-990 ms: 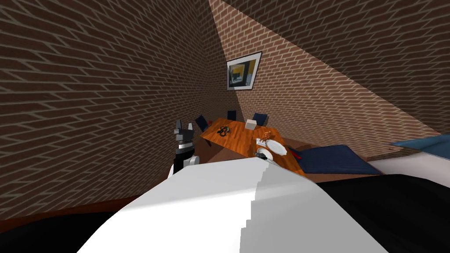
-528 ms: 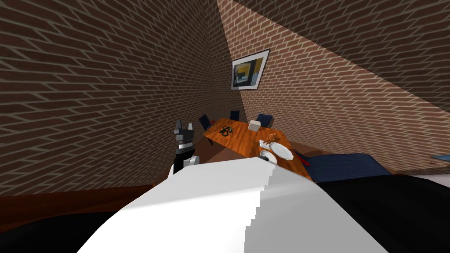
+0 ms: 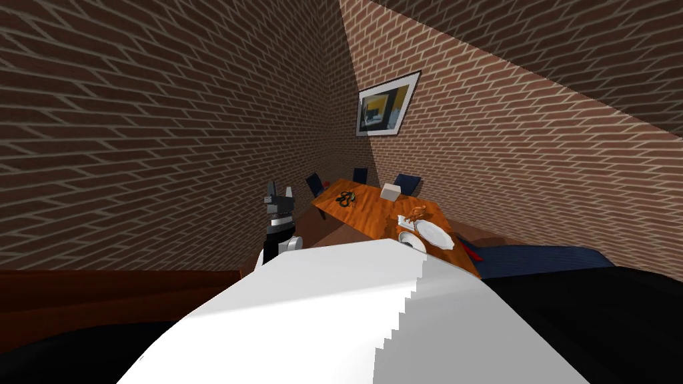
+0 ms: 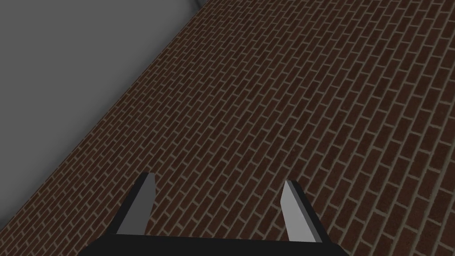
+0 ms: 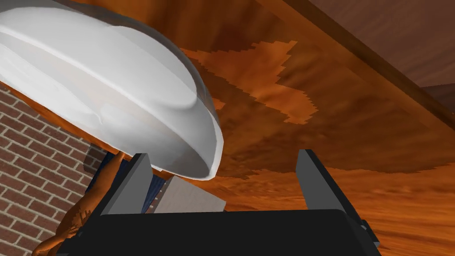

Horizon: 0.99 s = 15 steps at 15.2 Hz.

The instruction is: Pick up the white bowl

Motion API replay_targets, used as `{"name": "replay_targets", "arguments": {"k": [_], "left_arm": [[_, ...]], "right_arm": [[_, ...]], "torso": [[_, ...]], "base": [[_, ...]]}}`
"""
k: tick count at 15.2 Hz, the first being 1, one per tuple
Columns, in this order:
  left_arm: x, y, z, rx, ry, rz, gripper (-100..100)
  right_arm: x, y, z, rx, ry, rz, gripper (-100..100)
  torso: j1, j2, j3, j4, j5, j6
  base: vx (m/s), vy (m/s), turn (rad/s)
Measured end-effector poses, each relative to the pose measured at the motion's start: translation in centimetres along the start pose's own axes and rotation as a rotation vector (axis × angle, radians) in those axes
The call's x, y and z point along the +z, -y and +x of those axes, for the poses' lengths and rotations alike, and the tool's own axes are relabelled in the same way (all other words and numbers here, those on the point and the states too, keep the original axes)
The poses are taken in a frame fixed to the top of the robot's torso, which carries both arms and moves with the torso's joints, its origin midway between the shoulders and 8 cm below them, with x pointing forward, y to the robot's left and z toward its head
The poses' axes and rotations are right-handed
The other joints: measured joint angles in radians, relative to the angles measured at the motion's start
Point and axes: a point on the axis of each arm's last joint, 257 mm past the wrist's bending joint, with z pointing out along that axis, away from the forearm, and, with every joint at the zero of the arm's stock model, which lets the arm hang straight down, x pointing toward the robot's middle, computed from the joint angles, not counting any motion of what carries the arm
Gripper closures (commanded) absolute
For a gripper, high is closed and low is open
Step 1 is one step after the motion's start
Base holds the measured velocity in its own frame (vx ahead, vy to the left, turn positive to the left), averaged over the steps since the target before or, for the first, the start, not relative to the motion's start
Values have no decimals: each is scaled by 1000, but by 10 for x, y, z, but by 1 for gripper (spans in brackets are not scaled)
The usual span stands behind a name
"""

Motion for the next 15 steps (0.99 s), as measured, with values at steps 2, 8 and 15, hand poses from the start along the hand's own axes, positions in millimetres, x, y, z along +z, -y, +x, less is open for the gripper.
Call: {"name": "replay_targets", "arguments": {"k": [2, 8, 15], "left_arm": [[0, 0, 0, 0, 0, 0, 0], [0, 0, 0, 0, 0, 0, 0], [0, 0, 0, 0, 0, 0, 0]], "right_arm": [[0, 6, 13, -26, -27, 16, -100], [-3, 31, 56, -140, -139, 83, -100], [-7, 45, 77, -201, -191, 115, -100]], "torso": [[0, 0, 0, 0, 0, 0], [0, 0, 0, 0, 0, 0], [0, 0, 0, 0, 0, 0]], "base": [[1, 5, 165], [2, 3, 159], [1, 0, 34]]}}
